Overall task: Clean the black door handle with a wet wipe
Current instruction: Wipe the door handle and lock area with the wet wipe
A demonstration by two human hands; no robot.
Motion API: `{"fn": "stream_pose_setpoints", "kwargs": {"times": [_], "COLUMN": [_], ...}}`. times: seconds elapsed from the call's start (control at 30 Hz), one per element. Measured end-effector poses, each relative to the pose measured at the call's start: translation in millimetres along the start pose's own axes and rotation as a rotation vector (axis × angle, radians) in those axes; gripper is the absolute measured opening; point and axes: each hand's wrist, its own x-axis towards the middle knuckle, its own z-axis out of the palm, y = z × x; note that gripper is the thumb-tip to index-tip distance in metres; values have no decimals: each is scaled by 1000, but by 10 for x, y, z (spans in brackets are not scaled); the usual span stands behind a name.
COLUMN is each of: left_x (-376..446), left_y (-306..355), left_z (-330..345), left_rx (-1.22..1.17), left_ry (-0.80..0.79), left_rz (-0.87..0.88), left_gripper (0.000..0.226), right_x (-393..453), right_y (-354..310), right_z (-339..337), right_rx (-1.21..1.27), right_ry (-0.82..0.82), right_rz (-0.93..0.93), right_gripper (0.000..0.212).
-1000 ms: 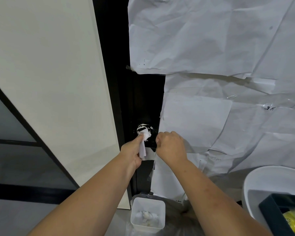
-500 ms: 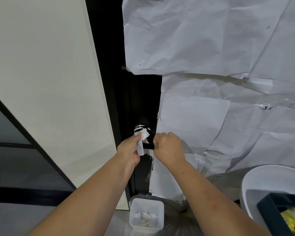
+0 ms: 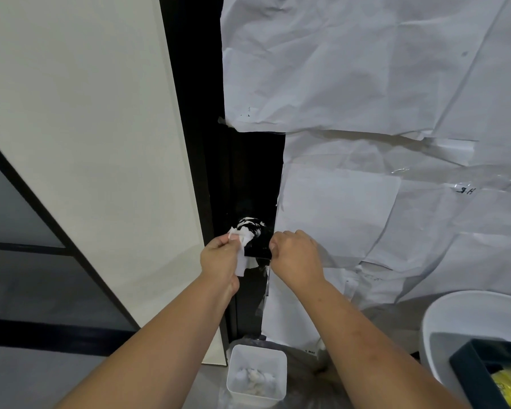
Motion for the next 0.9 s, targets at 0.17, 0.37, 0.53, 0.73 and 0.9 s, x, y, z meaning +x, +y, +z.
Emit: {"fn": "stream_pose_setpoints", "kwargs": {"times": [0.17,0.37,0.53,0.73,0.9], "left_x": [-70,-192,-235,-324,-311], "left_y": [47,33,61,130,125], "left_z": [-144,-153,-137,-144,-160], "left_rx": [14,-12,-46,-54,54], "left_ry": [31,29,-10,-69,33], "left_rz": [-8,11,45,128,296], "left_gripper": [10,21,30,30,26], "right_x": [-16,-33,-30,-15,-2], "right_y": [7,20,51,81,89], "right_z": [-20,-31,-26,-22,-16], "right_rx": [-12,1,14,47,39], "right_ry": [-15,-12,-16,-26,-35], "right_rz": [-21,-44,-71,-110,-111], "right_gripper": [17,17,18,19,20]}}
